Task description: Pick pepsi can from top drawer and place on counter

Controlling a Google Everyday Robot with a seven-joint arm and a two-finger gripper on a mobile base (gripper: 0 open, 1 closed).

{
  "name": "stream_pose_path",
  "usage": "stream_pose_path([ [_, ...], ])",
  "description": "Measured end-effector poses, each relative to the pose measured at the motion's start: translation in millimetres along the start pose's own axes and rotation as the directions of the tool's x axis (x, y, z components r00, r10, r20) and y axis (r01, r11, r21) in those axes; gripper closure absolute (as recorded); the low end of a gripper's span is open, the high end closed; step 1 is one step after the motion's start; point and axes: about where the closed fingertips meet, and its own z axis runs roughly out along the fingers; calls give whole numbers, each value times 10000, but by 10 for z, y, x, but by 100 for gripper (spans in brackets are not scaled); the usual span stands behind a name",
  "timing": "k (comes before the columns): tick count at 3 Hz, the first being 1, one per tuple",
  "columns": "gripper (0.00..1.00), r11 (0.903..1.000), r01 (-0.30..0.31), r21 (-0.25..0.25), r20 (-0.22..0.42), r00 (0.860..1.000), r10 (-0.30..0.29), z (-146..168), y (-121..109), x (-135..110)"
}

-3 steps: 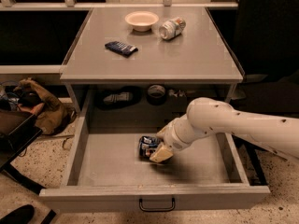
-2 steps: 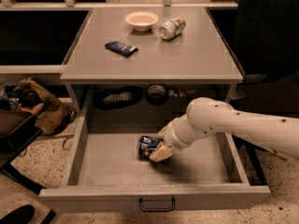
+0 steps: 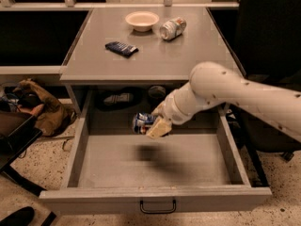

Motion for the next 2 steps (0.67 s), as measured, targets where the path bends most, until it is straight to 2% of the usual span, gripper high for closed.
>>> stream_pose_path([
  [1,100,9979,632,129,165,9979,-634,-368,-285,-554],
  [2,100,9862,1524,645,217,9878,-1541,-698,-533,-1138],
])
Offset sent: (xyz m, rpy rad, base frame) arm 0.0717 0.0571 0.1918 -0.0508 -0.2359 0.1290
